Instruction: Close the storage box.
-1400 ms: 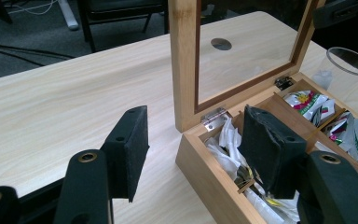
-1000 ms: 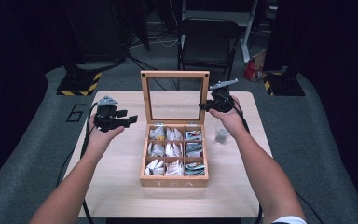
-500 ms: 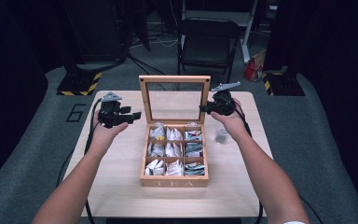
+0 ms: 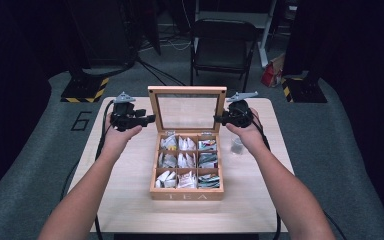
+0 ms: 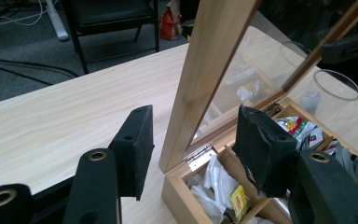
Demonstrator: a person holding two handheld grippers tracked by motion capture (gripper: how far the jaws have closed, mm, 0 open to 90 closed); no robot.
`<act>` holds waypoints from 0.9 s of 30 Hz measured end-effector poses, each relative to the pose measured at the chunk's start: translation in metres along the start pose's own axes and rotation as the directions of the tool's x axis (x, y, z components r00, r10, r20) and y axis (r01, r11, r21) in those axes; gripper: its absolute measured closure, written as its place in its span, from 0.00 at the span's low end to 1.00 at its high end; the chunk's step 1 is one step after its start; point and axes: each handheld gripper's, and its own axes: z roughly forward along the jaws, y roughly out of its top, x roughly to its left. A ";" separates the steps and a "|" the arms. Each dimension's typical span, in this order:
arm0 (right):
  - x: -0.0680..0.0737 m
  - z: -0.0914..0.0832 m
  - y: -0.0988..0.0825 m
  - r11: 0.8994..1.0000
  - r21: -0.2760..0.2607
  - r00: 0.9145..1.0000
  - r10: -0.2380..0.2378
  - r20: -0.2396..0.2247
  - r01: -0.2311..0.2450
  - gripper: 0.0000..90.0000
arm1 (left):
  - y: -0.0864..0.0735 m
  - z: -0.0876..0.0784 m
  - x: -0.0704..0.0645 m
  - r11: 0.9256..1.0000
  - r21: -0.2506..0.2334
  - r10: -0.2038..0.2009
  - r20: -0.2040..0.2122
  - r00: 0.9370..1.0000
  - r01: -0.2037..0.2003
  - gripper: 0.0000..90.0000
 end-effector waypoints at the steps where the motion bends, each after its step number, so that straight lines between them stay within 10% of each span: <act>1: 0.001 -0.001 -0.001 1.000 -0.002 1.000 0.005 0.000 -0.005 0.72 | 0.001 0.000 -0.001 1.000 -0.001 0.003 0.001 1.000 -0.003 0.52; 27: 0.007 -0.013 -0.015 0.999 -0.034 0.999 0.018 -0.049 -0.019 0.64 | 0.010 -0.015 -0.021 0.996 -0.049 0.070 0.025 0.997 -0.069 0.68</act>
